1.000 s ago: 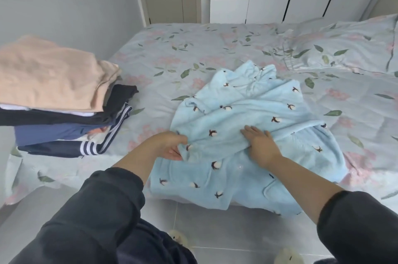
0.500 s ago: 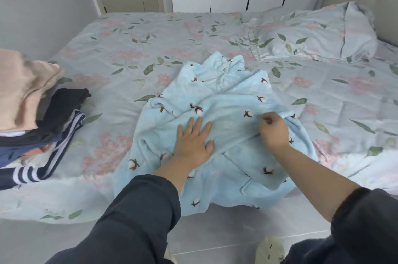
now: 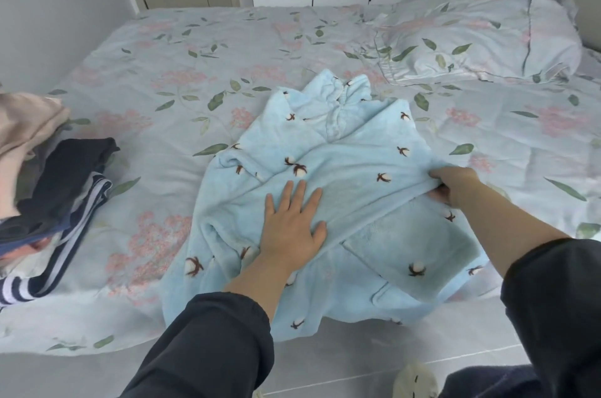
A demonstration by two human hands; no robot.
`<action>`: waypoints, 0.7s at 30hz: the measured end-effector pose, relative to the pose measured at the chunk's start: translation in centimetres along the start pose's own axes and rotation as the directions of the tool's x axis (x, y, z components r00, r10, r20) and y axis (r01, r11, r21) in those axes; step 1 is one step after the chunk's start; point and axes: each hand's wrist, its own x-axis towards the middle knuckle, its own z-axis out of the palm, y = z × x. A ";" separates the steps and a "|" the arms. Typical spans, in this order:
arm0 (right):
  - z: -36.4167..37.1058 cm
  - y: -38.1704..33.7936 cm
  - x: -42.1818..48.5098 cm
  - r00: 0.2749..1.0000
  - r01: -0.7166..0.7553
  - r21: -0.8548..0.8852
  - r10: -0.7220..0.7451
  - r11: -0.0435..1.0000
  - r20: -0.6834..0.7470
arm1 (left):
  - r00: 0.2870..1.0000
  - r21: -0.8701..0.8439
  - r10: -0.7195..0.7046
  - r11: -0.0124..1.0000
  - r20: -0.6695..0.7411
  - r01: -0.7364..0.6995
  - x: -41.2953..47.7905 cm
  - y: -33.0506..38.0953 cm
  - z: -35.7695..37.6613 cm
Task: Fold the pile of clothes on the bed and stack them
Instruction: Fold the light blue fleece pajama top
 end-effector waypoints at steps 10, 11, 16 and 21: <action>7.7 0.2 -8.9 0.374 0.729 -0.675 -0.761 -0.113 0.530 | 1.000 0.015 -0.005 1.000 0.007 0.005 0.1 0.1 -0.1; 8.5 1.8 -9.5 0.341 0.813 -0.568 -0.687 -0.127 0.641 | 1.000 0.021 -0.007 1.000 0.009 0.007 0.0 0.1 -0.1; 7.5 2.5 -5.0 0.698 0.645 -0.764 -0.420 0.018 0.580 | 1.000 0.015 0.005 1.000 0.021 -0.005 0.0 0.1 -0.1; 10.0 1.5 -6.0 0.676 0.589 -0.808 -0.556 0.013 0.483 | 1.000 0.001 0.006 1.000 0.020 -0.006 0.0 0.0 -0.3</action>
